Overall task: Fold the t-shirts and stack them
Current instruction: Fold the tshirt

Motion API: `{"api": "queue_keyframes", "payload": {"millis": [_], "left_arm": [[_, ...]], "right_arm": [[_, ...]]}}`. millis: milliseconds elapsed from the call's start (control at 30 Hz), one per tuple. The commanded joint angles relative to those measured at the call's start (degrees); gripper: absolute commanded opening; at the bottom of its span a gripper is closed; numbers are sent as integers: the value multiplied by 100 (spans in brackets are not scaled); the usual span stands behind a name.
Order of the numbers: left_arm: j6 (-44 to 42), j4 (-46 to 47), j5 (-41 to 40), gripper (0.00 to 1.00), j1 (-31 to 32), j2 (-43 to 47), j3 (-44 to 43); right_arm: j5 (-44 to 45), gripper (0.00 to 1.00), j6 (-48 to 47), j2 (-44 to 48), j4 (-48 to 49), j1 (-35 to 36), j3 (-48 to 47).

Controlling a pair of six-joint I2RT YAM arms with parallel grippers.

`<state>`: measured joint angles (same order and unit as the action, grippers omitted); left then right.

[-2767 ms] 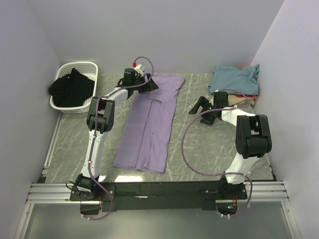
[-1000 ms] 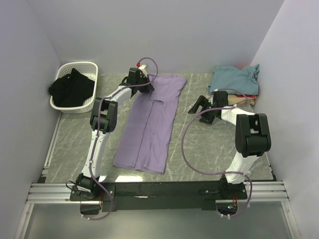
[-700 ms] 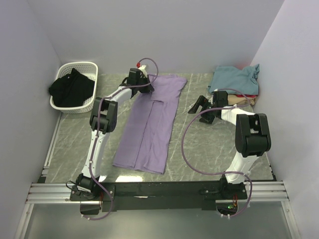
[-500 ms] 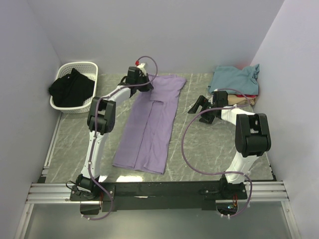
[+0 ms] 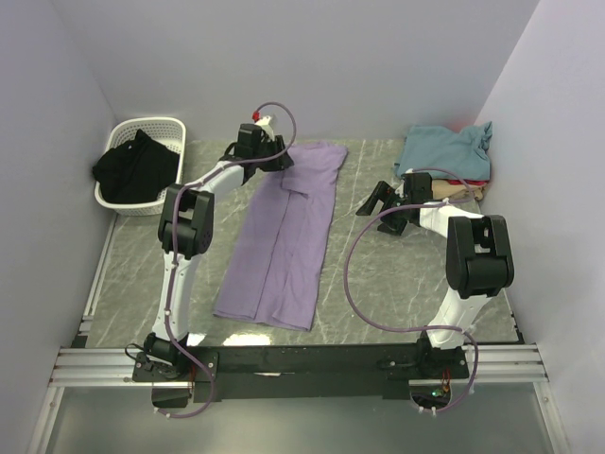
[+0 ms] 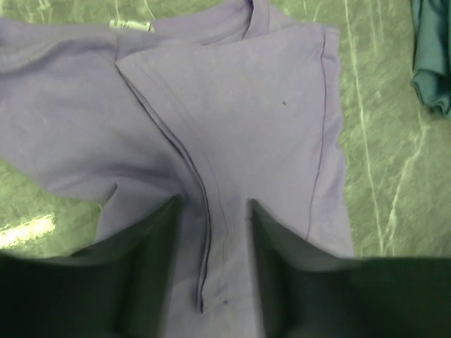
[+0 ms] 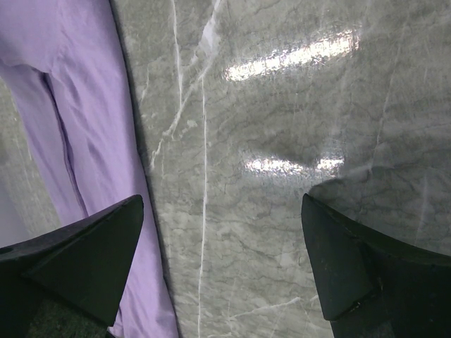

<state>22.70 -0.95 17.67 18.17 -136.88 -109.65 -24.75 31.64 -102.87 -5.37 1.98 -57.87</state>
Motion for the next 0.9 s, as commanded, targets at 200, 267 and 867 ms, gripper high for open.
{"api": "queue_keyframes", "payload": {"millis": [200,267,867], "left_arm": [[68,-388,-493,99,-200,336,65],[59,-520,-641,99,-226,826,677],[1780,-818,-2241,99,564,6400,6894]], "right_arm": [[-460,100,-96,-242,-157,118,38],[-548,100,-123,-111,-149,302,144],[-812,98,211,2244,-325,2210,2428]]}}
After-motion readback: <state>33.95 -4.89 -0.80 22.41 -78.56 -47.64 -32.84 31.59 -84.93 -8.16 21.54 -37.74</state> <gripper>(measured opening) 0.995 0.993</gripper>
